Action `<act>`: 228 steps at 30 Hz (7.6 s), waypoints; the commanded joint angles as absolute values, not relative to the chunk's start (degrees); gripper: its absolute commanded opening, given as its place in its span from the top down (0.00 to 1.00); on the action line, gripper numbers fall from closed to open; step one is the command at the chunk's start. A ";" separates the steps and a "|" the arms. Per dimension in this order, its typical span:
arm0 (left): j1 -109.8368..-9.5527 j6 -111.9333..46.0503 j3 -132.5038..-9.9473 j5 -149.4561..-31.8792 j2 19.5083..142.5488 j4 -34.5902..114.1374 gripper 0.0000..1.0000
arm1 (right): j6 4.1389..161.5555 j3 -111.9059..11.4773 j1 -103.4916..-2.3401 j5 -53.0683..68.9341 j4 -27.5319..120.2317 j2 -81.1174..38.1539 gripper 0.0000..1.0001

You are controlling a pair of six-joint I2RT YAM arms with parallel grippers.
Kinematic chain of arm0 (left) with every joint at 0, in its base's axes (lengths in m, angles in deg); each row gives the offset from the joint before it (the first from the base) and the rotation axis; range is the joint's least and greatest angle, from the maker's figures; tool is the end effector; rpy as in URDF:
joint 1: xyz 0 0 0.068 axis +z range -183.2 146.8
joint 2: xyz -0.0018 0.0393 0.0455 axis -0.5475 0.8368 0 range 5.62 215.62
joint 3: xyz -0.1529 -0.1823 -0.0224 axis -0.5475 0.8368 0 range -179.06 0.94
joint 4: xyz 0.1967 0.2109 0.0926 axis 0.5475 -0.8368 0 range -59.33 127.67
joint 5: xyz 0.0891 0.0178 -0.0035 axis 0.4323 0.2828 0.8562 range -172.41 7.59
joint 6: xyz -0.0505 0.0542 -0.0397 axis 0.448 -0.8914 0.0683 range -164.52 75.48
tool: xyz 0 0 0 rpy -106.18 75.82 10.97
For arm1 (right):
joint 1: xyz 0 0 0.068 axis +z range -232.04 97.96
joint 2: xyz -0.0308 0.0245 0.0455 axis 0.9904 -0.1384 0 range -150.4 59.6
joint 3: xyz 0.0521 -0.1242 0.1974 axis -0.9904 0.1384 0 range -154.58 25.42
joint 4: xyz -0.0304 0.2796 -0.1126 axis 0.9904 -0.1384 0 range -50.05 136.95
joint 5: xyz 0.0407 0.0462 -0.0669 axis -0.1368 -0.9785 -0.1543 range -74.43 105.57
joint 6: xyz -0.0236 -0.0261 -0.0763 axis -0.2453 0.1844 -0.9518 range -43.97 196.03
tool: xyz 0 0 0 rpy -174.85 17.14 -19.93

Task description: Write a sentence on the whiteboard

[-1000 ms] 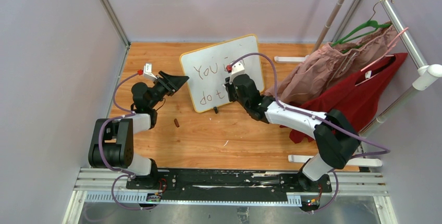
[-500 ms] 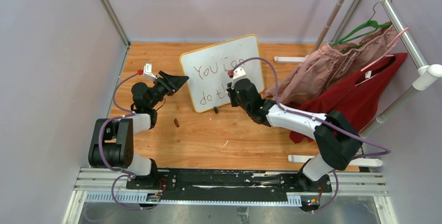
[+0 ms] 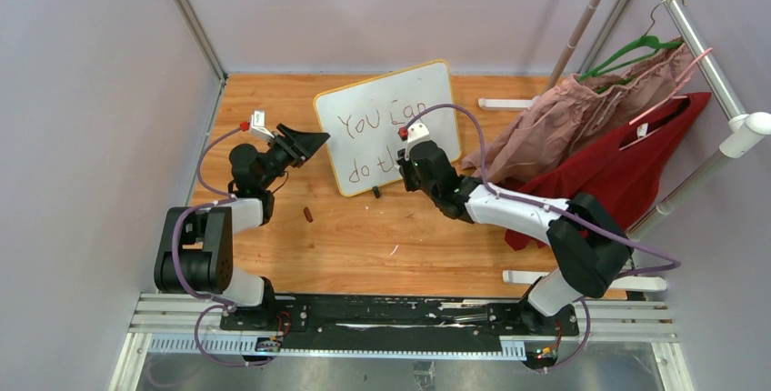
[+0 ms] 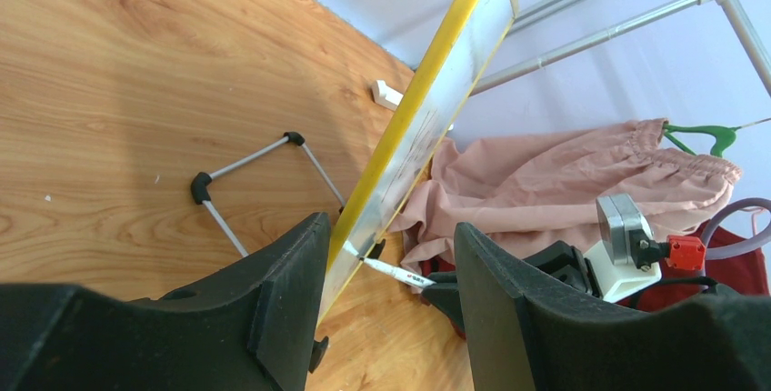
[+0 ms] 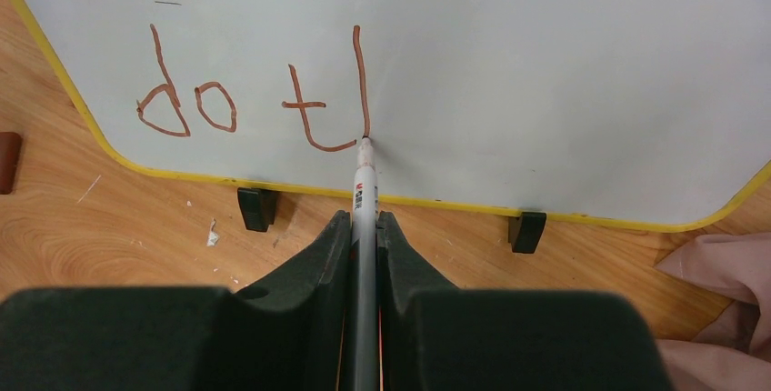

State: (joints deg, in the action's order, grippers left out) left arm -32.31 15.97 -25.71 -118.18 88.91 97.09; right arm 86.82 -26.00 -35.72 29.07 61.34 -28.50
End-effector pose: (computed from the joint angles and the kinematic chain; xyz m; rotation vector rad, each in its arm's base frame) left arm 0.3364 -0.0379 0.1391 -0.3487 1.6449 -1.2769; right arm 0.2988 0.2880 0.1626 -0.4514 1.9203 0.4262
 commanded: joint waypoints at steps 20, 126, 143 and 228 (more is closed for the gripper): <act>-32.58 16.27 -25.16 -119.01 88.43 99.02 0.42 | 85.92 -30.12 -36.34 31.19 60.29 -28.46 1.00; -32.58 16.31 -25.25 -119.01 88.33 99.11 0.42 | 87.50 -30.45 -40.38 31.22 62.41 -27.53 1.00; -32.58 16.34 -25.25 -119.00 88.32 99.08 0.43 | 88.00 -28.97 -41.17 31.93 60.92 -26.80 1.00; -32.62 16.67 -25.16 -119.06 88.10 99.45 0.42 | 91.01 -23.89 -41.09 28.32 59.29 -25.77 1.00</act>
